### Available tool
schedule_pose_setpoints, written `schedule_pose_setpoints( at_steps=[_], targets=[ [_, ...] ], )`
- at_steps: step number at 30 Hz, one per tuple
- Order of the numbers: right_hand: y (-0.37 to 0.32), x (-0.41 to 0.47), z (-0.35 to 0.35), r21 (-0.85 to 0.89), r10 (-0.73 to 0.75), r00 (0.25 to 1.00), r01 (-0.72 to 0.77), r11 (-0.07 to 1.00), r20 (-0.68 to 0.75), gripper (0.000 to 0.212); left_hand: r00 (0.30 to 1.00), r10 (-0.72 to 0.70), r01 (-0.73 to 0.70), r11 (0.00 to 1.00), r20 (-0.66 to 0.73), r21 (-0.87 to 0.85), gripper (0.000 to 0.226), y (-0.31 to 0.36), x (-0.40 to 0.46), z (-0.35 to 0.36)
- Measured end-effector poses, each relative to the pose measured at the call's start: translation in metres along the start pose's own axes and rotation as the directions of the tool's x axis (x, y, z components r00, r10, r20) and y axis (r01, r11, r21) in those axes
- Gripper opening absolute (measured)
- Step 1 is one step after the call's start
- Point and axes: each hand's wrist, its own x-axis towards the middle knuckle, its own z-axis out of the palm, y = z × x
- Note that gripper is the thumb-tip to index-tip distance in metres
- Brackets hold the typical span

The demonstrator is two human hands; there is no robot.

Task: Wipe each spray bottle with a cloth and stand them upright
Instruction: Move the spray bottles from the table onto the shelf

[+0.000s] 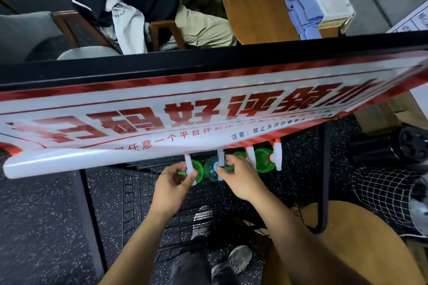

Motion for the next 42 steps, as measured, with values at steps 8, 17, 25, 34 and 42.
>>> schedule_pose_setpoints(
  at_steps=[8,17,25,34,42],
  targets=[
    [0.007,-0.025,0.0,0.067,-0.002,1.0,0.003,0.998,-0.018,0.047,0.999,0.041,-0.042,0.997,-0.014,-0.058,0.025,0.008,-0.015,-0.007],
    [0.04,-0.088,0.001,0.223,-0.035,0.997,0.049,0.973,-0.069,0.052,0.986,0.163,-0.165,0.986,0.039,0.03,0.024,0.01,-0.052,-0.003],
    [0.105,-0.157,-0.012,0.333,0.063,0.981,0.002,0.943,-0.185,0.046,0.931,0.212,-0.26,0.957,0.298,0.128,0.027,0.031,-0.102,0.072],
    [0.224,-0.263,-0.018,0.481,0.236,0.894,-0.027,0.876,-0.38,0.045,0.785,0.171,-0.407,0.867,0.595,0.288,0.026,0.039,-0.168,0.208],
    [0.328,-0.36,-0.009,0.597,0.44,0.743,-0.069,0.799,-0.504,0.044,0.62,0.055,-0.495,0.802,0.783,0.335,0.032,0.031,-0.243,0.327]
  ],
)
